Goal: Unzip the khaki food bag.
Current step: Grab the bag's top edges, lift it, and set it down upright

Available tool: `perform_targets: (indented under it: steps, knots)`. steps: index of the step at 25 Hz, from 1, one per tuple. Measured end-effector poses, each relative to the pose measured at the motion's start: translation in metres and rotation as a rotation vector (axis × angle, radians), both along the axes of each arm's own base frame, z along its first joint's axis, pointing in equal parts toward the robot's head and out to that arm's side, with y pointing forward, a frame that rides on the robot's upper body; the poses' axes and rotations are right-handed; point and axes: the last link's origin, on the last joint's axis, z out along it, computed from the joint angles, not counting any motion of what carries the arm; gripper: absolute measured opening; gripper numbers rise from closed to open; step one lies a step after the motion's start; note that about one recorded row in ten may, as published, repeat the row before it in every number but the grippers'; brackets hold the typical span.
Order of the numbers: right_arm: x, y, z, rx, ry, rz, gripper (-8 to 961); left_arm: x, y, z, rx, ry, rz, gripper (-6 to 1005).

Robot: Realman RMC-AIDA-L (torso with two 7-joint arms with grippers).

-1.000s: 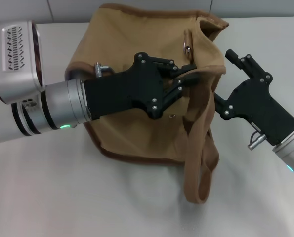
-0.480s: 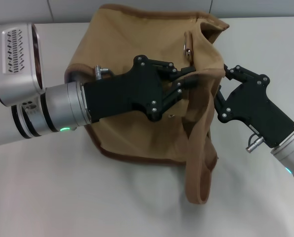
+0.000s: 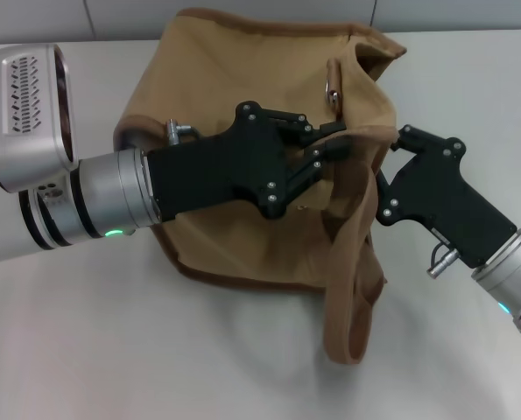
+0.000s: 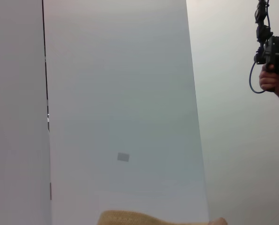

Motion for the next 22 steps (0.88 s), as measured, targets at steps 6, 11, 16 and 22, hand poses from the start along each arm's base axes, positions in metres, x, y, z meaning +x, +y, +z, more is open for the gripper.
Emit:
perform_targets:
  steps: [6, 11, 16, 22]
  knots:
    - [-0.001, 0.0005, -0.0002, -0.001, -0.001, 0.004, 162, -0.0025, -0.0019, -0.0006, 0.0, -0.001, 0.007, 113]
    - [-0.0014, -0.0002, -0.0011, -0.005, -0.001, 0.007, 134, -0.0036, -0.0028, -0.0006, -0.001, -0.001, 0.01, 114]
    - [-0.0014, -0.0004, -0.0012, -0.006, -0.002, 0.008, 116, -0.0039, -0.003, -0.0006, -0.002, -0.002, 0.012, 115]
    - [0.0004, -0.0022, -0.001, -0.005, -0.001, 0.001, 1, -0.0043, -0.0054, 0.0004, -0.01, -0.018, 0.016, 116]
